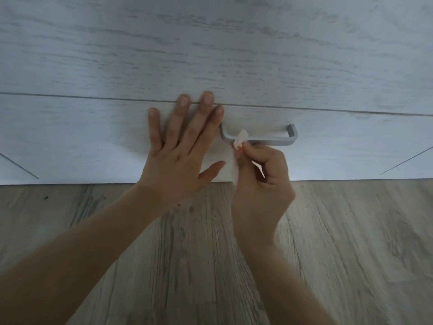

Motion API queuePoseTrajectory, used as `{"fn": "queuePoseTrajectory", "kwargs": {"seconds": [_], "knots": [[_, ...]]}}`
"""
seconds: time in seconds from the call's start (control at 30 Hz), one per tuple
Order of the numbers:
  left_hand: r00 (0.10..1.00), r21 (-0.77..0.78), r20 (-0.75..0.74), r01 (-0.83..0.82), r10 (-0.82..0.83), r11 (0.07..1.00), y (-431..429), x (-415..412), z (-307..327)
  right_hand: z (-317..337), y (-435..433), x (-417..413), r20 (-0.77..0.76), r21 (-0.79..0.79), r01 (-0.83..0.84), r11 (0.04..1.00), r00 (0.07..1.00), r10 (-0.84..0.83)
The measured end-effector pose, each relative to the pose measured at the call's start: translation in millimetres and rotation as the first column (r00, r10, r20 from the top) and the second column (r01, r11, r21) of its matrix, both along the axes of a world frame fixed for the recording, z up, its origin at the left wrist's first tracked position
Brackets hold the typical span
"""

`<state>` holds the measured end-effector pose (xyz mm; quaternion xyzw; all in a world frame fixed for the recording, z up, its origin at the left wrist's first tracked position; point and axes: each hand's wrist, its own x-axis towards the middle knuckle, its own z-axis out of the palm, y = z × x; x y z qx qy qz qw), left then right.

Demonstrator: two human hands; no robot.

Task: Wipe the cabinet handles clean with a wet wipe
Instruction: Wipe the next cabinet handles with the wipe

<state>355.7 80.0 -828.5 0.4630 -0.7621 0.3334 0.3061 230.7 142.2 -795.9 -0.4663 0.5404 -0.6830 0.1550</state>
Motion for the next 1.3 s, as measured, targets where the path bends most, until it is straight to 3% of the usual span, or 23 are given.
{"fn": "queuePoseTrajectory", "kwargs": {"seconds": [0.2,0.33,0.43,0.53,0.67,0.83,0.97,1.13,1.3], "knots": [[1.000,-0.006,0.023,-0.003,0.003,1.000,2,6,0,8,1,-10,0.059,-0.009,0.121,0.993,0.991,-0.120],[1.000,-0.016,0.026,0.008,-0.008,1.000,3,11,0,11,2,3,-0.066,-0.009,0.058,0.998,0.996,-0.058],[0.999,-0.019,0.051,-0.001,0.002,1.000,4,16,2,12,1,5,-0.002,0.015,0.091,0.996,0.996,-0.091],[0.997,-0.029,0.073,-0.005,0.007,1.000,3,21,2,16,4,11,-0.039,0.034,0.026,0.999,0.999,-0.024],[0.998,-0.010,0.065,0.005,-0.005,1.000,4,21,1,19,5,6,0.096,0.061,0.030,0.998,0.995,-0.036],[0.998,-0.003,0.062,0.026,-0.026,1.000,3,22,2,18,1,16,-0.109,0.050,-0.002,0.999,0.994,0.007],[0.997,-0.010,0.073,0.015,-0.015,1.000,3,23,1,13,1,20,-0.041,0.001,0.088,0.996,0.995,-0.088],[0.997,-0.017,0.077,0.013,-0.012,1.000,3,24,0,10,0,13,-0.147,-0.018,0.059,0.998,0.987,-0.061],[0.996,-0.011,0.093,-0.008,0.009,1.000,4,24,3,11,3,-7,-0.020,-0.002,0.108,0.994,0.994,-0.108]]}}
